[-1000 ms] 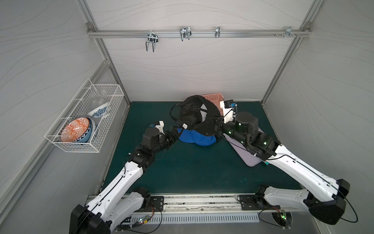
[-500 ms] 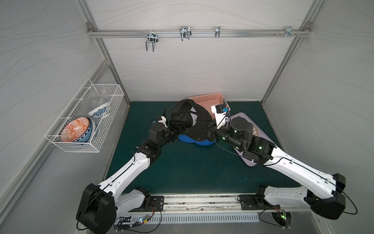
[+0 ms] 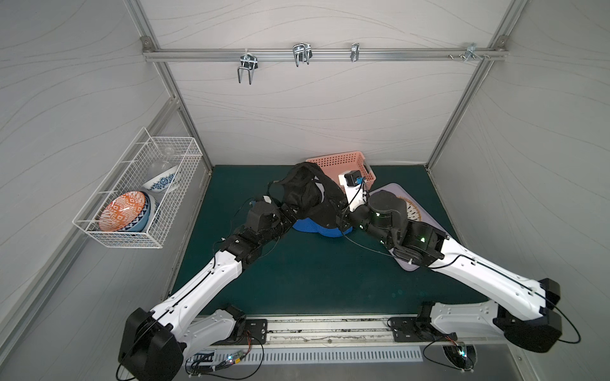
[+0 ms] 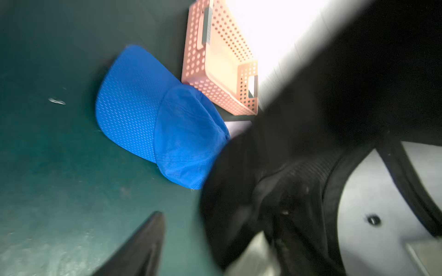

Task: Turn the baseball cap inside out
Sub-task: Turn over the baseball cap.

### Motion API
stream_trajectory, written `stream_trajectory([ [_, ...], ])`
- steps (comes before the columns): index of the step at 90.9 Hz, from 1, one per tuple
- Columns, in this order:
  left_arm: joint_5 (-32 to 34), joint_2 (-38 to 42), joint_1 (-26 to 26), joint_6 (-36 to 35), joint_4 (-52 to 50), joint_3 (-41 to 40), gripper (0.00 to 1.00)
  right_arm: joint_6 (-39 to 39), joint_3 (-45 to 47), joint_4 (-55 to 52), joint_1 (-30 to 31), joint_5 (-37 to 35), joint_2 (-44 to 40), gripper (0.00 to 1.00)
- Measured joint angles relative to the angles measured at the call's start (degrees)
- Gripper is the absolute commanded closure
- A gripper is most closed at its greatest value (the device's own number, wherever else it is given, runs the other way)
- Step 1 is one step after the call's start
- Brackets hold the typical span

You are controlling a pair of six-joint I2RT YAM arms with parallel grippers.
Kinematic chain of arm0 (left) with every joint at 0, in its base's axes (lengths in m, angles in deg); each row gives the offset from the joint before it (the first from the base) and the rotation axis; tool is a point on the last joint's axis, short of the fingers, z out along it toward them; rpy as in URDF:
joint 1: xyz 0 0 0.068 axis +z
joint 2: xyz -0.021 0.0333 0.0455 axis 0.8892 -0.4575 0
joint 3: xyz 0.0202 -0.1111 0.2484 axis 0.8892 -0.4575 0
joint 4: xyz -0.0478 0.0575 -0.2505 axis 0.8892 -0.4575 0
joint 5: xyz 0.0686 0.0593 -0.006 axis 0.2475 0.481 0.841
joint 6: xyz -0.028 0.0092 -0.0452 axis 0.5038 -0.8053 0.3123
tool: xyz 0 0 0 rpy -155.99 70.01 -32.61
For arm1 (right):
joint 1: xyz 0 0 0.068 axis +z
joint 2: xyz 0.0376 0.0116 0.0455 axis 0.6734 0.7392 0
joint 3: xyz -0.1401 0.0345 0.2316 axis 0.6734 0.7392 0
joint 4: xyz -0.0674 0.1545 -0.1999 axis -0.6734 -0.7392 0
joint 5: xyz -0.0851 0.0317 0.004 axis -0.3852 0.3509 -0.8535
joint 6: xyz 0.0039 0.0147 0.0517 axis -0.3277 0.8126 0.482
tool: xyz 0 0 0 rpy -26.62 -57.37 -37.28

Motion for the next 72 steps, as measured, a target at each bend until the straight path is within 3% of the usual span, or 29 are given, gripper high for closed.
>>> stream_trajectory([
  [23, 1.07, 14.19, 0.02, -14.91, -8.35, 0.24, 0.04, -1.77, -2.16, -9.64, -5.95, -5.49, 0.0, 1.0],
  [38, -6.82, 14.27, 0.22, -21.16, -11.82, 3.37, 0.18, -1.7, -1.73, -17.75, -9.99, -6.49, -0.85, 1.0],
  [51, -15.04, 4.5, -0.09, -17.44, -10.73, 13.05, 0.13, -3.26, 6.69, -16.9, -9.27, -6.93, -5.95, 1.0],
  [72, -19.43, -7.48, -1.88, -4.39, -8.9, 21.42, 0.07, -9.14, 17.99, -9.49, -3.72, -14.19, -9.35, 1.0],
])
